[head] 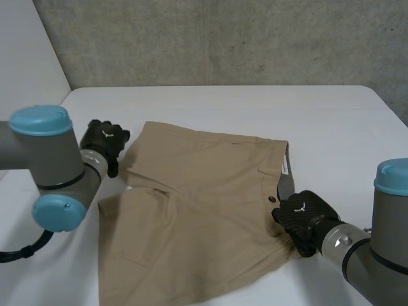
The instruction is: Fold the shorts.
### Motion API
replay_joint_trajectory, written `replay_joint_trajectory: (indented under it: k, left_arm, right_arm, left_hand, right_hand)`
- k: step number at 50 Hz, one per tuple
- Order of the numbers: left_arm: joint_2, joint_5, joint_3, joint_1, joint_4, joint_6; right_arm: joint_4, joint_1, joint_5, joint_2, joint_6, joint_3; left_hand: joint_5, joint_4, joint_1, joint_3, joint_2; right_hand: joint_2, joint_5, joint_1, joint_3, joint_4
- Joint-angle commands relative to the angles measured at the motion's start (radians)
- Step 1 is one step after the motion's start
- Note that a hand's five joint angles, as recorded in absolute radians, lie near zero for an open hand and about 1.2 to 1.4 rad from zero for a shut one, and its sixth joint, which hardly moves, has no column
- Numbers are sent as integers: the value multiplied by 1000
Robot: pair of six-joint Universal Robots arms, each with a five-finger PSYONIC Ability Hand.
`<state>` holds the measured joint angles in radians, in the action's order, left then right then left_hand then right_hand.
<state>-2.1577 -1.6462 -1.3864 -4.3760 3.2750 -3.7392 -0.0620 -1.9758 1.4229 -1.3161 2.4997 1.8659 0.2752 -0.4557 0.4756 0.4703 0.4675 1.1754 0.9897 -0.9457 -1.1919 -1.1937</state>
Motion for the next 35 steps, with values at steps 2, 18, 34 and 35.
replay_joint_trajectory:
  k: [2,18,34,35]
  left_arm:
    - [288,3,-167,6,-20,212]
    - [576,6,-511,157,-281,444]
    - [541,-1,-620,251,-268,456]
    - [530,-1,-620,254,-267,463]
  right_arm:
    - [-2,0,-25,1,106,-66]
    - [-2,6,-33,132,300,-252]
    - [31,54,-24,149,309,-246]
    - [31,57,-22,147,309,-246]
  left_hand:
    - [60,-54,34,40,43]
    - [66,-60,40,46,48]
    - [69,-63,43,49,51]
    - [72,-66,46,51,54]
  right_hand:
    - [221,232,-451,-204,-203]
    - [221,232,-451,-204,-203]
    - [221,232,-451,-204,-203]
    - [221,232,-451,-204,-203]
